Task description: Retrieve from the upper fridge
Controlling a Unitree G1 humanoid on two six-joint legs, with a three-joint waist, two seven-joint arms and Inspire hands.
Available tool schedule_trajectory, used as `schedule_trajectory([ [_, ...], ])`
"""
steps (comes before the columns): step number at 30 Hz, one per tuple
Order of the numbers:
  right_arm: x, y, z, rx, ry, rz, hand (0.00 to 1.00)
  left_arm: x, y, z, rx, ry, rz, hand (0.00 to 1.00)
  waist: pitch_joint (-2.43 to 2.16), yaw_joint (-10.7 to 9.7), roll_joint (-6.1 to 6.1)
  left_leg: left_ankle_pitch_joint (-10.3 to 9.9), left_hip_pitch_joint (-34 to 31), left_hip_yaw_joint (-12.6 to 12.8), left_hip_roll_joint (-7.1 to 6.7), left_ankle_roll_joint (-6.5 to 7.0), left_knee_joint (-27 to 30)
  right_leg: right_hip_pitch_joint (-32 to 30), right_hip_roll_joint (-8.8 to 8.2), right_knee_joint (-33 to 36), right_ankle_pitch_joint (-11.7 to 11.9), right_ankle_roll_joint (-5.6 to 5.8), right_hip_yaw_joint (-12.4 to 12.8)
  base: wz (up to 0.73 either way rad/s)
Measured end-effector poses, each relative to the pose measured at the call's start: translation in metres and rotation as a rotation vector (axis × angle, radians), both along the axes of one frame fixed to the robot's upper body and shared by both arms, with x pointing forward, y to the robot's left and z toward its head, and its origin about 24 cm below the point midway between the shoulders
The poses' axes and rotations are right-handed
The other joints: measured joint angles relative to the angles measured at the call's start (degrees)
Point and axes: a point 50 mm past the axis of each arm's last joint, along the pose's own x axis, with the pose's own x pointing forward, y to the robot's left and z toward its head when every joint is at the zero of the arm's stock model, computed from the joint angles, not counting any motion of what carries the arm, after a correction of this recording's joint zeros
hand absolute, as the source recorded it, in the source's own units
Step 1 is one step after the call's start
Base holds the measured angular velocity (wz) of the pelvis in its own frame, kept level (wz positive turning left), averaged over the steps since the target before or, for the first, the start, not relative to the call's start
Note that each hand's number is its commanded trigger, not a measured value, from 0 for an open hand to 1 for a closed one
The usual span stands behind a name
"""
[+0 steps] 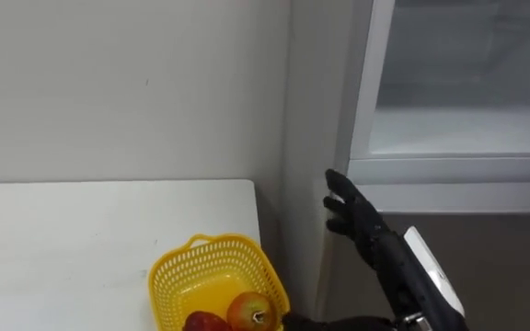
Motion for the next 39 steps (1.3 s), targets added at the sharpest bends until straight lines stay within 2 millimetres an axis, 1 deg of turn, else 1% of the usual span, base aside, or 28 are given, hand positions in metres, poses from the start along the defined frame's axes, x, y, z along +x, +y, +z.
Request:
schedule_trajectory([
  [1,0.0,-0.001,0.0,0.002,-0.002,-0.012,0.0,-0.002,0.0,0.0,-0.002,0.005,0.001,0.0,0.02,-0.4,0.03,0.0,0.0,0.1,0.01,0.0,0.0,0.0,0.0,0.0,0.0,0.0,0.1,0.0],
  [2,0.0,-0.004,0.001,0.009,-0.008,-0.04,0.0,-0.005,0.0,0.0,-0.009,0.015,0.001,0.0,0.1,-1.3,0.17,0.0,-0.1,0.1,0.0,0.0,0.0,-0.1,0.04,-0.1,0.0,0.0,0.3,-0.06],
  [4,0.0,-0.012,0.0,0.02,-0.015,-0.096,0.0,-0.005,-0.001,0.0,-0.017,0.02,0.0,0.0,0.27,-1.9,0.44,0.0,0.0,0.4,0.01,-0.03,0.0,-0.1,0.17,-0.1,0.0,0.0,0.9,-0.08],
  [6,-0.004,-0.024,-0.004,0.049,0.002,-0.169,0.0,-0.003,-0.001,0.0,-0.018,0.011,-0.001,0.0,0.28,-2.7,0.64,0.0,0.2,0.8,0.01,-0.04,-0.2,-0.2,0.26,-0.2,0.0,0.04,1.3,-0.07],
  [10,-0.009,-0.035,-0.008,0.119,0.032,-0.212,0.0,0.0,-0.001,0.0,-0.019,0.006,-0.003,0.0,0.14,-3.4,0.9,0.0,0.2,2.2,0.2,-0.04,-0.3,-1.0,0.44,0.0,0.0,0.03,2.5,-0.21],
  [13,-0.015,-0.041,-0.02,0.133,0.092,-0.247,0.0,0.005,-0.001,0.0,-0.018,-0.006,-0.007,0.0,0.17,-4.2,0.94,0.0,0.6,3.0,0.24,-0.04,-0.9,-1.2,0.49,0.0,0.0,0.04,2.9,-0.1],
  [14,-0.018,-0.043,-0.027,0.129,0.124,-0.257,0.0,0.007,-0.001,0.0,-0.018,-0.008,-0.008,0.0,0.17,-4.5,0.94,0.0,0.9,3.3,0.25,-0.04,-1.1,-1.1,0.52,0.1,0.0,0.05,3.1,-0.11],
  [17,-0.027,-0.049,-0.046,0.121,0.213,-0.296,0.0,0.008,-0.001,0.0,-0.009,-0.016,-0.01,0.0,0.14,-4.8,1.03,-0.2,0.6,3.7,0.34,-0.12,-1.2,-2.1,0.65,0.2,0.0,0.05,3.7,-0.12],
  [18,-0.03,-0.051,-0.053,0.123,0.246,-0.31,0.0,0.009,-0.002,0.001,-0.009,-0.018,-0.019,0.0,0.05,-4.9,1.03,-0.2,0.3,3.9,0.34,-0.11,-1.2,-2.6,0.67,0.3,0.0,0.05,4.0,-0.12],
  [19,-0.03,-0.051,-0.055,0.128,0.26,-0.314,0.0,0.009,-0.002,0.0,-0.01,-0.019,-0.024,0.0,0.03,-5.0,1.01,-0.2,0.2,4.2,0.38,-0.11,-1.2,-2.9,0.7,0.5,0.0,0.05,4.2,-0.18],
  [20,-0.03,-0.053,-0.058,0.152,0.28,-0.318,0.0,0.011,-0.003,0.001,-0.013,-0.024,-0.026,0.0,0.16,-5.1,1.22,-0.2,0.1,4.7,0.43,-0.11,-1.2,-3.3,0.76,1.0,0.0,0.05,4.8,-0.2],
  [22,-0.031,-0.055,-0.065,0.195,0.316,-0.326,0.0,0.011,-0.004,0.001,-0.012,-0.03,-0.019,0.0,0.13,-5.9,1.46,-0.2,0.0,4.9,0.46,-0.11,-1.3,-3.6,0.86,0.9,0.0,0.05,5.2,-0.11],
  [23,-0.033,-0.057,-0.073,0.232,0.354,-0.34,0.0,0.011,-0.003,0.001,-0.007,-0.033,-0.017,0.0,0.12,-6.3,1.48,-0.2,0.1,5.0,0.47,-0.12,-1.4,-3.5,0.93,0.9,0.0,0.05,5.4,-0.07],
  [26,-0.041,-0.065,-0.095,0.326,0.461,-0.392,0.0,0.012,-0.003,0.001,-0.004,-0.038,-0.015,0.0,0.09,-6.4,1.57,-0.2,0.1,5.7,0.55,-0.14,-1.9,-3.7,1.07,0.9,0.0,0.04,5.9,-0.1],
  [27,-0.043,-0.066,-0.099,0.343,0.481,-0.404,0.0,0.012,-0.003,0.001,-0.005,-0.039,-0.012,0.0,0.18,-6.4,1.43,-0.2,0.2,5.7,0.55,-0.14,-1.9,-3.7,1.07,0.8,0.0,0.04,5.9,-0.05],
  [29,-0.052,-0.072,-0.114,0.416,0.551,-0.47,0.0,0.013,-0.002,0.001,-0.004,-0.045,-0.004,0.0,0.26,-6.5,1.33,-0.2,0.1,5.8,0.51,-0.14,-2.0,-4.1,1.04,0.8,0.0,0.06,5.9,0.0],
  [32,-0.058,-0.077,-0.12,0.517,0.583,-0.528,0.0,0.013,0.0,0.002,-0.002,-0.056,0.022,0.0,0.36,-7.3,1.21,-0.2,-0.1,6.0,0.48,-0.14,-2.0,-4.1,1.02,0.8,0.0,0.08,5.9,0.0],
  [33,-0.059,-0.079,-0.121,0.547,0.589,-0.547,0.0,0.011,0.0,0.003,0.0,-0.062,0.03,0.0,0.25,-7.8,1.36,-0.2,-0.1,5.9,0.48,-0.14,-2.0,-4.1,1.04,0.8,0.0,0.08,6.0,0.0],
  [34,-0.06,-0.081,-0.122,0.561,0.594,-0.562,0.0,0.01,0.0,0.003,0.003,-0.066,0.039,0.0,0.27,-8.0,1.32,-0.2,-0.1,5.9,0.48,-0.14,-2.0,-4.1,1.04,0.8,0.0,0.08,6.0,0.0],
  [36,-0.065,-0.093,-0.132,0.62,0.621,-0.656,0.0,0.01,0.003,0.003,0.012,-0.075,0.067,0.0,0.22,-8.1,1.3,-0.2,0.0,5.9,0.47,-0.14,-2.0,-4.2,1.06,0.8,0.0,0.08,6.1,0.0],
  [39,-0.071,-0.108,-0.142,0.652,0.645,-0.778,0.0,0.011,0.004,0.004,0.021,-0.085,0.072,0.0,0.34,-8.0,0.94,-0.2,0.3,6.0,0.47,-0.14,-2.1,-4.3,1.09,0.8,0.0,0.09,6.1,0.0],
])
